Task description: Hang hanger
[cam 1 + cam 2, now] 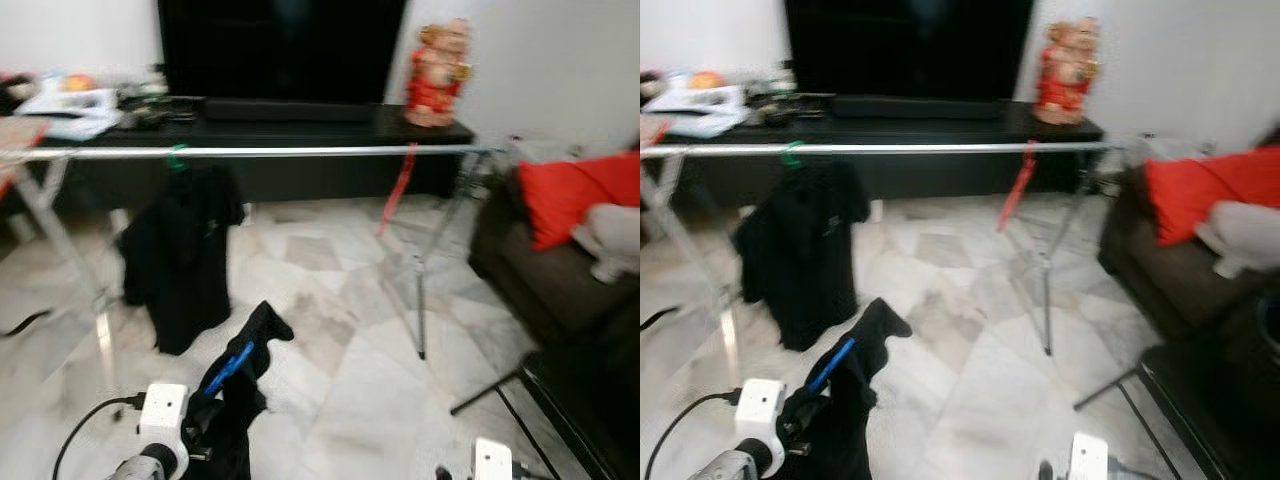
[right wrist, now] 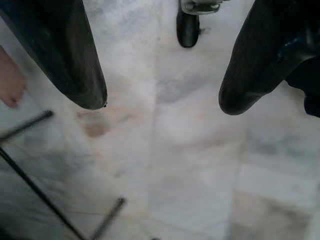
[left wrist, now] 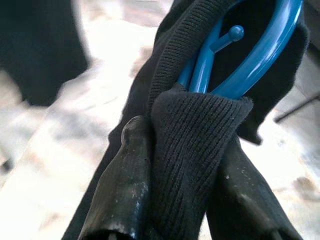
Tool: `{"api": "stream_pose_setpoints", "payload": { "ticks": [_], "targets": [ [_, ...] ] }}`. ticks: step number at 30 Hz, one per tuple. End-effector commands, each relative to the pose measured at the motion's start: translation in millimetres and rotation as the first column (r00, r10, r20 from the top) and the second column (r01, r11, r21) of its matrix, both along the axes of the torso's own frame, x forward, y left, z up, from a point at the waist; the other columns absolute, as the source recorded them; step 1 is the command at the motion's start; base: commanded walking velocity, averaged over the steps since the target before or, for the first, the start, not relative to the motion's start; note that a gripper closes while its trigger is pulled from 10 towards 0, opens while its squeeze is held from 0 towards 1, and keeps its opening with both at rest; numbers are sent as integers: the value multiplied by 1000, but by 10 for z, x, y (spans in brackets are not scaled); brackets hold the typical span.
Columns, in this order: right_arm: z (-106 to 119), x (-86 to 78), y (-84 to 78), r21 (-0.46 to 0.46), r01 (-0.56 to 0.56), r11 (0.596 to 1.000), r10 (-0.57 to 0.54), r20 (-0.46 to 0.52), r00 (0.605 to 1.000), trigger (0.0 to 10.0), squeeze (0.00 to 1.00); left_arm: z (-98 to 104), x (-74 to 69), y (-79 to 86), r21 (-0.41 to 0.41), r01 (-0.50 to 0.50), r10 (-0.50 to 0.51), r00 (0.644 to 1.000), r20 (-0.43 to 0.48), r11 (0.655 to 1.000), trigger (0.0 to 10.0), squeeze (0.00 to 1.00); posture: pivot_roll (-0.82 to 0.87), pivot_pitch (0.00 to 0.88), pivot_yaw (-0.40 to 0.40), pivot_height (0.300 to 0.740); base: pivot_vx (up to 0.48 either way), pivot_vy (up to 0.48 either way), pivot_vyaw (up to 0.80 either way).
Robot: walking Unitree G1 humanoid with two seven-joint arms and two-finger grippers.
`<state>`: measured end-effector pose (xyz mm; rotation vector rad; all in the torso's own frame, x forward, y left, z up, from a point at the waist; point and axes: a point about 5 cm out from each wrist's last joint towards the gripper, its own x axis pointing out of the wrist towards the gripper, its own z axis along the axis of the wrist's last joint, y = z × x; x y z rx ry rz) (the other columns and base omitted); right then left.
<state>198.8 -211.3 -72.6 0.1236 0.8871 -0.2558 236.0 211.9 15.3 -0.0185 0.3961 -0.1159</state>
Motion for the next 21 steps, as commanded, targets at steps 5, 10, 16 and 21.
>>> {"api": "stream_pose_setpoints", "payload": {
  "ticks": [5, 10, 16, 21],
  "targets": [
    [-15, -16, 30, 13, -61, 998, 61, -10, 998, 10000, 0, 150, 129, -119, -2, 39, -39, 997, 72, 999, 10000, 0, 141, 53, -121, 740, 400, 0, 0],
    [-20, -17, 60, 8, -87, 996, 87, -13, 996, 10000, 0, 164, 152, -128, -2, 42, -42, 996, 77, 999, 10000, 0, 142, 36, -118, 740, 422, 0, 0],
    [-17, -6, 91, 19, -89, 996, 89, 2, 996, 10000, 0, 210, 203, -119, -3, 37, -36, 995, 98, 999, 10000, 0, 143, 22, -117, 740, 437, 0, 0],
    [-27, -12, 120, 29, -104, 994, 105, -11, 994, 10000, 0, 248, 238, -107, -5, 32, -31, 993, 110, 999, 10000, 0, 144, 21, -118, 740, 444, 0, 0]
  ]
}}
